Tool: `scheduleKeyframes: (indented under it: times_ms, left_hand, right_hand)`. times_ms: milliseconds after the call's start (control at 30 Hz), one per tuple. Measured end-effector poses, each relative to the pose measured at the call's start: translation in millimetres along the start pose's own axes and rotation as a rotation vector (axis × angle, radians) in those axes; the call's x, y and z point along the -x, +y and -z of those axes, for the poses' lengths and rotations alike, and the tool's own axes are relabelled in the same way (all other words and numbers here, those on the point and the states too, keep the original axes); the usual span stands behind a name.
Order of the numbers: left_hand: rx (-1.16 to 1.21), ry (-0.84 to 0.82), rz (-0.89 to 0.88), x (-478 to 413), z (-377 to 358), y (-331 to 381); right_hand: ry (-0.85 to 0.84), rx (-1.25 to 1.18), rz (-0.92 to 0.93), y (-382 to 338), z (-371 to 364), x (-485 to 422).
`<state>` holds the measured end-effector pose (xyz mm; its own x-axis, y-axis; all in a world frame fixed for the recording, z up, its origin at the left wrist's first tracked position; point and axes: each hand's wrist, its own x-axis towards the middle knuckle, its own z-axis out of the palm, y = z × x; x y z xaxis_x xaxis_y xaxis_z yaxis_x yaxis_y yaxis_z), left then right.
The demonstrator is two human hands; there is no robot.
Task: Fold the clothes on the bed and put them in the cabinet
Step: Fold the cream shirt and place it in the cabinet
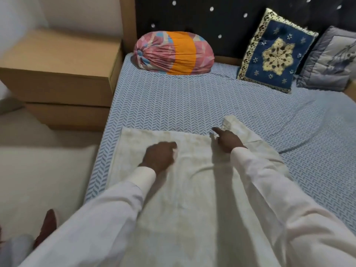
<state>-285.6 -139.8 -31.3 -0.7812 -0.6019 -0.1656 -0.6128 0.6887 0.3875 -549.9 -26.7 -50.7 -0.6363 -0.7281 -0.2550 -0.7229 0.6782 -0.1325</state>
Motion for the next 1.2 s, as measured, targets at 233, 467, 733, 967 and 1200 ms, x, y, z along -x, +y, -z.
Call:
scheduleKeyframes:
  times_ms: [233, 467, 733, 967, 1200]
  left_hand:
    - [-0.423, -0.029, 0.139, -62.8, 53.7, -131.9]
    - [0.061, -0.157, 0.165, -68.9, 87.1, -178.8]
    - [0.485, 0.212, 0.452, -39.9, 43.0, -177.5]
    - [0.405, 0.126, 0.465, 53.0, 26.4, -141.7]
    - [0.334, -0.087, 0.621, 212.3, -16.4, -96.4]
  right_hand:
    - [-0.016, 0.129, -0.033, -8.8, -1.1, -26.0]
    - [0.02, 0.046, -0.194, -10.4, 27.6, -38.6]
    - [0.072, -0.164, -0.208, -10.0, 10.0, -28.5]
    - [0.367, -0.287, 0.089, -8.2, -17.8, 81.4]
    - [0.144, -0.235, 0.335, -4.2, -96.4, 285.9]
